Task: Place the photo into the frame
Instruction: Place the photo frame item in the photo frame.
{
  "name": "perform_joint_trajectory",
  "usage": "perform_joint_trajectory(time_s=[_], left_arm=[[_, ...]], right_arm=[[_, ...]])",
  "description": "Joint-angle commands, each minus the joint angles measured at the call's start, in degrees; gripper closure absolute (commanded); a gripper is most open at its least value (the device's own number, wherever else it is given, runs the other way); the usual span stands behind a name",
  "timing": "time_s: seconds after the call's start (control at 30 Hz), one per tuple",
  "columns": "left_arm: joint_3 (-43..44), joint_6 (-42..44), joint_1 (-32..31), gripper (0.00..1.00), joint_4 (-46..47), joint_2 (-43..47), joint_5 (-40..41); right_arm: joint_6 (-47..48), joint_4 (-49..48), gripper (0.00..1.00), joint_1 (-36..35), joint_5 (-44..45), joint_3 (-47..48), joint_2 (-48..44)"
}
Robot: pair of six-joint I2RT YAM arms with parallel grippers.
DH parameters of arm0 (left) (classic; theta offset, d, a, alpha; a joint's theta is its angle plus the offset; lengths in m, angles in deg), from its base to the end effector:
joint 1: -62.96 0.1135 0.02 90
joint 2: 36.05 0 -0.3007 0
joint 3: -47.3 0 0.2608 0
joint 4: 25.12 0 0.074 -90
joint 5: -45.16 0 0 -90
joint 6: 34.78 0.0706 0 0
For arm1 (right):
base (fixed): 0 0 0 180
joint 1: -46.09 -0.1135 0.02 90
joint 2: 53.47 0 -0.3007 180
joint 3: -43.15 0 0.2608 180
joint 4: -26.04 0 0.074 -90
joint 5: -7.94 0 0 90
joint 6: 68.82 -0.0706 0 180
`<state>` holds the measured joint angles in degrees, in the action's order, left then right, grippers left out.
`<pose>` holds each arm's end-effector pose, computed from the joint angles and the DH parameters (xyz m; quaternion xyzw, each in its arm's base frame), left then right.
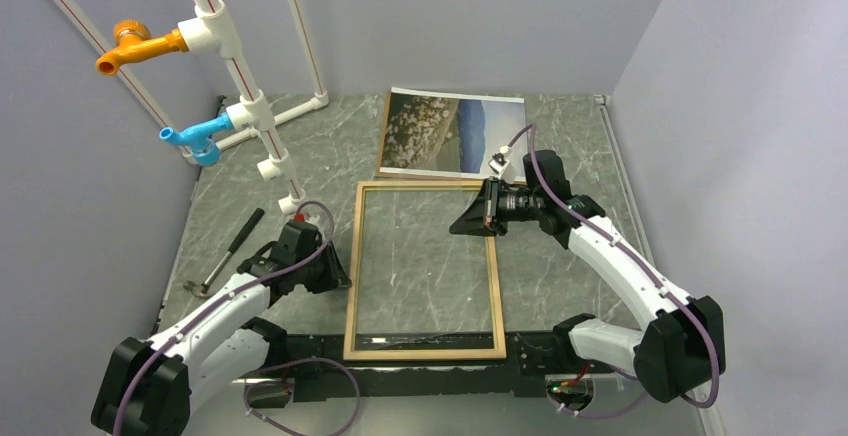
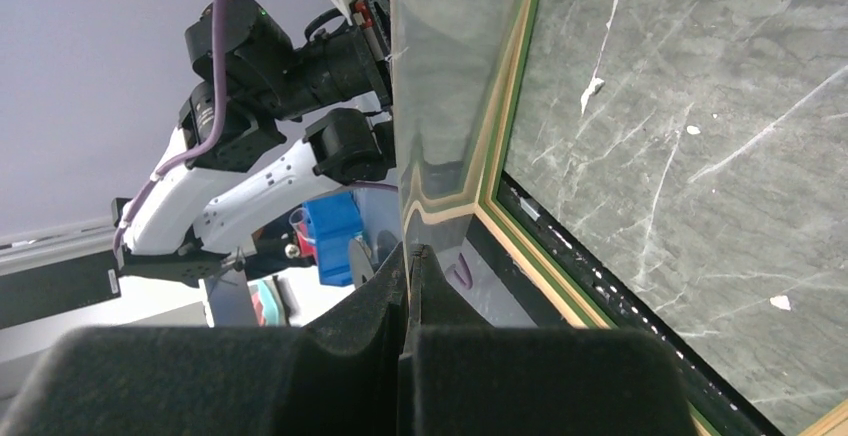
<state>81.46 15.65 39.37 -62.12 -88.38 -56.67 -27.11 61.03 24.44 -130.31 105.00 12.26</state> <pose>0.1461 -0.0796 0.1527 -0.1014 0.9442 -0.2397 0.2021 0.2137 0.1415 0.2940 0.0180 0.8418 0.5279 0.1114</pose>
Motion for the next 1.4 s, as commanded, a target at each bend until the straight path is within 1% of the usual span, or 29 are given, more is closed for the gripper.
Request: perform_joint_trajectory(time_s=[0.0, 0.3, 0.5, 0.7, 0.87, 1.07, 1.17, 1.37], left_arm=[[-0.5, 2.0, 0.2, 0.73, -0.7, -0.7, 2.6], [-0.4, 2.2, 0.2, 0.74, -0.8, -0.7, 2.7], [-0.4, 2.4, 0.3, 0.75, -0.7, -1.0, 2.7], [-0.4, 2.6, 0.2, 0.75, -0.5, -1.3, 2.4], [-0.4, 2.7, 0.3, 0.76, -0.4, -1.4, 2.5], [-0.3, 2.8, 0.3, 0.76, -0.3, -1.8, 2.4], [-0.2, 3.0, 0.2, 0.76, -0.1, -2.1, 2.3], [-0.3, 3.1, 0.3, 0.77, -0.1, -2.1, 2.2]], right_arm=[[-1.3, -3.7, 1.0, -0.7, -0.1, 0.3, 0.5], [-1.1, -3.4, 1.0, -1.6, -0.3, 2.3, 1.1], [0.6, -1.5, 1.0, -1.7, 0.0, 4.6, 2.1], [0.4, -2.1, 1.0, -1.8, -0.3, 5.6, 3.2], [1.7, 0.0, 1.0, -1.8, -0.2, 7.2, 4.1], [2.3, 1.2, 1.0, -2.1, 0.3, 8.1, 3.4], [0.7, -1.3, 1.0, -2.2, 0.0, 7.3, 2.9], [2.8, 0.8, 1.0, -2.2, 0.2, 7.9, 4.0]])
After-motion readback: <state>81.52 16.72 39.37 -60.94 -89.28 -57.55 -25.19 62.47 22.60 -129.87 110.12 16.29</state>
